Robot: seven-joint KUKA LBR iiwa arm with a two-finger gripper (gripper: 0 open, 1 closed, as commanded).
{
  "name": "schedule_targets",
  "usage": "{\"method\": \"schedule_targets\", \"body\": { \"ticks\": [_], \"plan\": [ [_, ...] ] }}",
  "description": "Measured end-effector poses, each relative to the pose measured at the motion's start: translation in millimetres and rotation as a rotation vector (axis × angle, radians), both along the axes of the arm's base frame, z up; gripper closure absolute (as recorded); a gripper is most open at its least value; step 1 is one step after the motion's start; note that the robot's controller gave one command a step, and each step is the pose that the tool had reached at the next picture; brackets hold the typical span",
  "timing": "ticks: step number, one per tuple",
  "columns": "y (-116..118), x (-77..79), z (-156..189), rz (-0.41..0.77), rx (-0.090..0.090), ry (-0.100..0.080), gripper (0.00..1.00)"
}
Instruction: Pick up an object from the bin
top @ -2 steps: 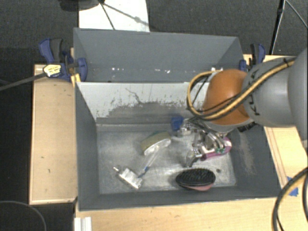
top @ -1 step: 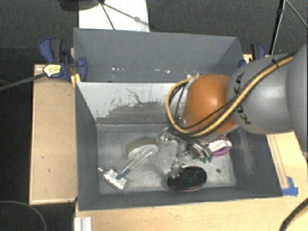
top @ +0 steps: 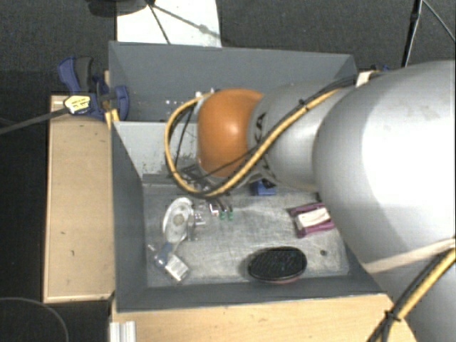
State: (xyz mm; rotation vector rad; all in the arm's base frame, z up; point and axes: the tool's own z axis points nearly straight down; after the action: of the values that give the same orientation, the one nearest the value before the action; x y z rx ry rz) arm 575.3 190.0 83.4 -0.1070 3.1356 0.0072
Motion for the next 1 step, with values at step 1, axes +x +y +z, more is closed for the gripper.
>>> {"method": "schedule_targets", "body": {
  "ticks": [1],
  "plan": [
    [-3.9,0.6,0.7,-0.001,-0.004,0.000,1.00]
  ]
}}
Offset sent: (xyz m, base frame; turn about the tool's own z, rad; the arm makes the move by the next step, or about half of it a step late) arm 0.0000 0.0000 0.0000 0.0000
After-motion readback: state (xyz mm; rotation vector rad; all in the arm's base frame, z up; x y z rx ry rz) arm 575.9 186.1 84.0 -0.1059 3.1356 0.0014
